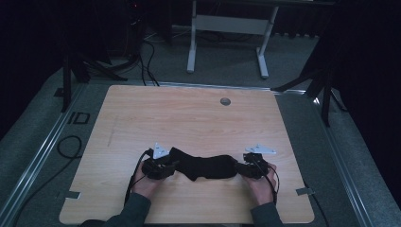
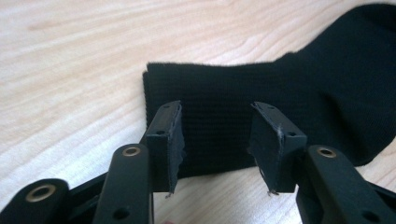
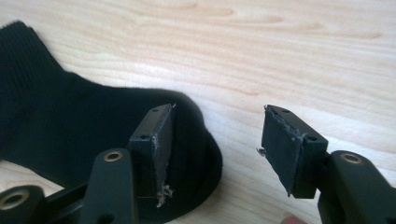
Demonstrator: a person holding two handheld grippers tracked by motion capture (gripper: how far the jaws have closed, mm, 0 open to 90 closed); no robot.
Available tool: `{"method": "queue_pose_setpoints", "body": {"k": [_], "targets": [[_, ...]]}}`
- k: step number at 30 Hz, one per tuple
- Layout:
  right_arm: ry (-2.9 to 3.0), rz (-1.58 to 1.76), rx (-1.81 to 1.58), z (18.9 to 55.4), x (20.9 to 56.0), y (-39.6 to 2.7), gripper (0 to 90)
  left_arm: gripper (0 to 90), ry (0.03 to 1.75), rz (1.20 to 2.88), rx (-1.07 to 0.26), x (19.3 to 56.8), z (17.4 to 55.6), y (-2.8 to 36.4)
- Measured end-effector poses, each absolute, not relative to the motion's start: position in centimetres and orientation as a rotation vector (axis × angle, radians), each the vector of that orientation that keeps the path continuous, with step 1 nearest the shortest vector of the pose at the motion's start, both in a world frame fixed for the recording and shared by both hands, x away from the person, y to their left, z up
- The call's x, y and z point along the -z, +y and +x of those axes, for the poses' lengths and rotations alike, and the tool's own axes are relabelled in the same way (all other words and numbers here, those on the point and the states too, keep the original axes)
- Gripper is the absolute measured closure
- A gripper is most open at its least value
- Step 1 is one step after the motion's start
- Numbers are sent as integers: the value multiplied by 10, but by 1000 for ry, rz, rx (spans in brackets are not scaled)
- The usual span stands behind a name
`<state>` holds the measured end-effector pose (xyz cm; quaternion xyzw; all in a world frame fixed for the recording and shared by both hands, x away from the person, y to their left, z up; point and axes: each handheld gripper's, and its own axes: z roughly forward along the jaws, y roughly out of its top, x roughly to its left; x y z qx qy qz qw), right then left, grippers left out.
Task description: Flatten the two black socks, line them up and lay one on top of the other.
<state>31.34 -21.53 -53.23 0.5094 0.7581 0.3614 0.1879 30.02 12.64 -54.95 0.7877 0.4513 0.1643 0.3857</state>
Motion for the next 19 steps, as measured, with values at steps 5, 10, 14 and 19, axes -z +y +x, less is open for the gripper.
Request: {"method": "queue_pose_setpoints", "body": {"k": [5, 10, 14, 19], "targets": [[2103, 1439, -1026, 313, 527, -223, 416, 521, 1153, 1964, -426, 544, 302, 134], [2088, 1467, -1013, 315, 529, -233, 415, 508, 1178, 1948, -450, 540, 304, 143], [2082, 1476, -999, 316, 529, -238, 415, 506, 1202, 1950, -465, 540, 306, 149], [2075, 1492, -986, 318, 530, -242, 416, 506, 1240, 1945, -487, 541, 310, 157]]}}
